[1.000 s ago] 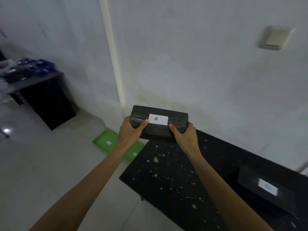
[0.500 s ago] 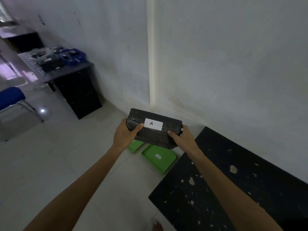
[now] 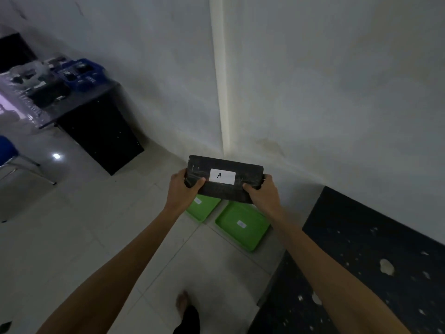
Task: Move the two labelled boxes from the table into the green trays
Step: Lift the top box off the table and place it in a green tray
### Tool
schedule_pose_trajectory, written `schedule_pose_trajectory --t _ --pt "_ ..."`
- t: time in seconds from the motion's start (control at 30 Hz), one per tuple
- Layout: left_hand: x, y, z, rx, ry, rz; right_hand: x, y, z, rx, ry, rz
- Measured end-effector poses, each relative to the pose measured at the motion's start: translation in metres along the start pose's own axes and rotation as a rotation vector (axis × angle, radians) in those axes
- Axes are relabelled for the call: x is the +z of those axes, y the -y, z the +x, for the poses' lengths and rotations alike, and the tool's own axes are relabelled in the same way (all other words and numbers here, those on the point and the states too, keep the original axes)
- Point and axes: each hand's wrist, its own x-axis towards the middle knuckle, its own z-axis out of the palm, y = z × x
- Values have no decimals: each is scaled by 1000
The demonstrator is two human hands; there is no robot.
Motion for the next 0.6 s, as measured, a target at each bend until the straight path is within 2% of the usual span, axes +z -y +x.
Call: schedule_pose_trajectory --t 0.33,0.5,0.6 --pt "74 72 158 43 337 63 81 -61 104 291 -266 -10" --pt "146 129 212 2 451 102 124 -128 159 412 -411 33" --pt "207 187 236 -35 497 97 154 -196 197 462 -453 84"
